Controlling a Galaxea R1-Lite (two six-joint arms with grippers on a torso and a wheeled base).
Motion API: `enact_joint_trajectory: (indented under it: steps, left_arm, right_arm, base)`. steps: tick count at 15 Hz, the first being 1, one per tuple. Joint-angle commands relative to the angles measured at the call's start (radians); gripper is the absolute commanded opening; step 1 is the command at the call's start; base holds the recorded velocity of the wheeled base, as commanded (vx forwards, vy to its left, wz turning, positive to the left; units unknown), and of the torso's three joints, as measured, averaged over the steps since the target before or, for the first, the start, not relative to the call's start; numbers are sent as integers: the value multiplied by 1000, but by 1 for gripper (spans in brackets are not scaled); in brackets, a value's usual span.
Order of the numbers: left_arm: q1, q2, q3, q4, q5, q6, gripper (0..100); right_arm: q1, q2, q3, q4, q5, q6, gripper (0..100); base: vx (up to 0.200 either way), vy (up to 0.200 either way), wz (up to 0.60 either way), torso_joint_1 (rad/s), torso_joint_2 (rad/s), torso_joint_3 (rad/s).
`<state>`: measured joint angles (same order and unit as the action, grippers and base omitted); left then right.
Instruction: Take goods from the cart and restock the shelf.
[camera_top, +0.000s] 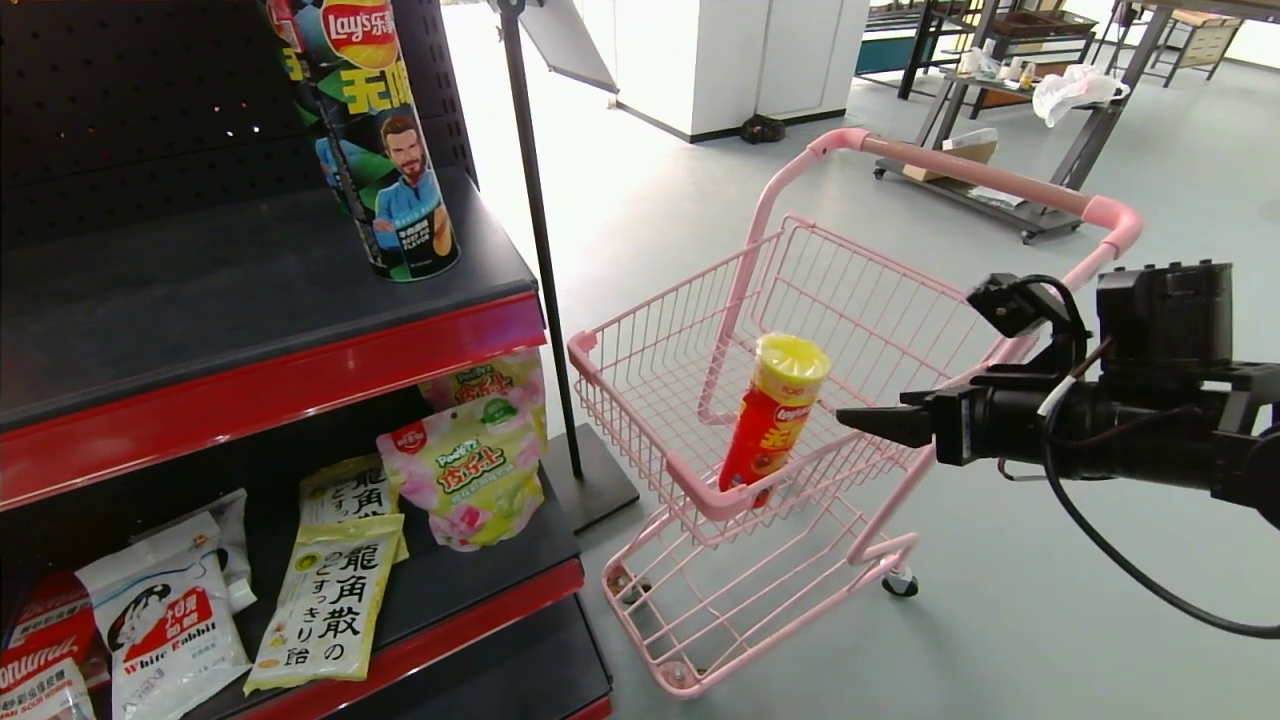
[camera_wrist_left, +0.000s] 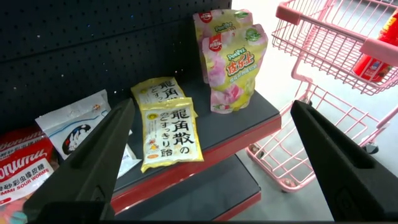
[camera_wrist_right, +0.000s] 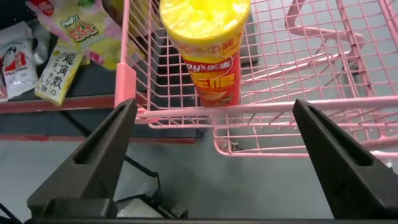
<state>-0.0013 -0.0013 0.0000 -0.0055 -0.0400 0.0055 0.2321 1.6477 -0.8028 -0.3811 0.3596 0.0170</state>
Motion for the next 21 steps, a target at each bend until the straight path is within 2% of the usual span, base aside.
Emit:
enact_joint_trajectory:
  steps: [1, 10, 13, 17, 21]
  left_arm:
    - [0, 1, 0, -1, 0, 1, 100]
    - [0, 1, 0, -1, -1, 1, 100]
    - [0, 1, 0, -1, -1, 1, 100]
    - [0, 1, 0, -1, 0, 1, 100]
    - [0, 1, 0, -1, -1, 1, 100]
  right_arm:
    - [10, 83, -4, -45, -1, -37, 100]
    - [32, 219, -110, -56, 2, -38, 100]
    - [39, 285, -127, -140, 1, -34, 100]
    - [64, 347, -171, -148, 1, -32, 100]
    - [92, 425, -204, -233, -1, -12, 100]
  base:
    - [0, 0, 0, 0, 0, 0]
    - [0, 0, 0, 0, 0, 0]
    - [0, 0, 0, 0, 0, 0]
    - [0, 0, 0, 0, 0, 0]
    - [0, 0, 0, 0, 0, 0]
